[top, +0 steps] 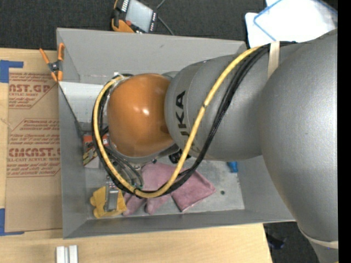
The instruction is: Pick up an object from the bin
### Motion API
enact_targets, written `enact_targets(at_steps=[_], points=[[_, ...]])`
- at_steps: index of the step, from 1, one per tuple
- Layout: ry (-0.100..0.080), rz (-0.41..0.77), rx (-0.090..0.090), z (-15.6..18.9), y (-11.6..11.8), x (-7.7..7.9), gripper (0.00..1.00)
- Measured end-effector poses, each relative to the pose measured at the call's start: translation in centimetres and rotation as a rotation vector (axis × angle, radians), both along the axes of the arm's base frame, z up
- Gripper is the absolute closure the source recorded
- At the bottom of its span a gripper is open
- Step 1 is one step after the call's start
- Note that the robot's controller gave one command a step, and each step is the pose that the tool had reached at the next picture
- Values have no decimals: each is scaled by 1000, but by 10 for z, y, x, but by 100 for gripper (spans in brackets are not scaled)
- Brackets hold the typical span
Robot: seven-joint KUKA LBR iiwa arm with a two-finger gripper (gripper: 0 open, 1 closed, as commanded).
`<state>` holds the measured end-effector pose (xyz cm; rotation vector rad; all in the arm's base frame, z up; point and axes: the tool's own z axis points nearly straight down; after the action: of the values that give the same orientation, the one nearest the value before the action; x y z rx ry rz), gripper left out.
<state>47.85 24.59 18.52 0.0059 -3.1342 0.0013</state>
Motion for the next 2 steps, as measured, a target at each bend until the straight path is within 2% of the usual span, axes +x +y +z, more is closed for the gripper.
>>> enact_targets(at_steps=[1,2], points=[[-7,-3,2,5,-1,2,0],[-17,121,7,-114,-2,6,0]])
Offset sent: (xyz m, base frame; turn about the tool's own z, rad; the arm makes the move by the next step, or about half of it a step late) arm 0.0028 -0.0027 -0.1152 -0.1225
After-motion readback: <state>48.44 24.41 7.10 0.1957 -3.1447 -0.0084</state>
